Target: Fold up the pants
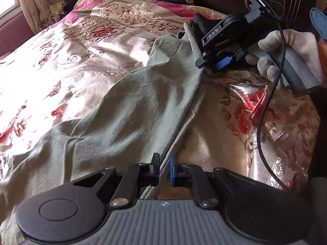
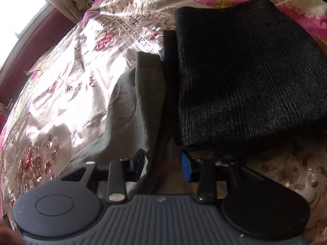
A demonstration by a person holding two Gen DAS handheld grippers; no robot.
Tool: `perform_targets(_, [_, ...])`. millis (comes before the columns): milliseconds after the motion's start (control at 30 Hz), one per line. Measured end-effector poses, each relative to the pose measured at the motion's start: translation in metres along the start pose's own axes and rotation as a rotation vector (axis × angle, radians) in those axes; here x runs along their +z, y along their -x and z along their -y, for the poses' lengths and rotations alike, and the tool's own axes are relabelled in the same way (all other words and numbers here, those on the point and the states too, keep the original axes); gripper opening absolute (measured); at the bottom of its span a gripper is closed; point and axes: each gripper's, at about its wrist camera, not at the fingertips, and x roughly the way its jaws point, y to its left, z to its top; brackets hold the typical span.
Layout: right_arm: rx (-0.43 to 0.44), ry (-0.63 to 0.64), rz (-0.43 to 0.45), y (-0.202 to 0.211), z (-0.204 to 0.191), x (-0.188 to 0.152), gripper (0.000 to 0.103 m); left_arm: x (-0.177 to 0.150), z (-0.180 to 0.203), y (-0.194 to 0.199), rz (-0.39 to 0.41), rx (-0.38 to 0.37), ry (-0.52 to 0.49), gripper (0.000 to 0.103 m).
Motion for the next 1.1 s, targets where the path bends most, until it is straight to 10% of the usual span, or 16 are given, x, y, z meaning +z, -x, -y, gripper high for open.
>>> perform_targets(200, [0.192,-0.217,-0.012,-0.034,0.021,-0.004,0.052,0.003,0.004,-0.006,0.001,0.010,0.002,0.025])
perform_targets(333, [0.342,-0.254,-0.058,-0.046,0.013,-0.003,0.005,0.006,0.006,-0.012,-0.005,0.013,0.008,0.025])
perform_targets(567, [0.468,-0.176,0.166,0.026,-0.013,0.017,0.005,0.028,0.012,-0.008,0.077,0.009,-0.027,0.025])
perform_targets(700, [0.354,0.062,0.351,0.081,-0.032,0.012,0.011,0.033,0.019,-0.020,0.079,-0.006,-0.061,0.028])
perform_targets(867, [0.300,-0.001,0.135,0.032,-0.009,0.002,0.027,0.020,0.020,-0.023,0.039,0.005,-0.063,0.030])
perform_targets(1100, [0.334,-0.152,0.120,0.001,0.013,0.009,0.028,-0.001,-0.008,-0.006,0.025,0.067,0.079,0.030])
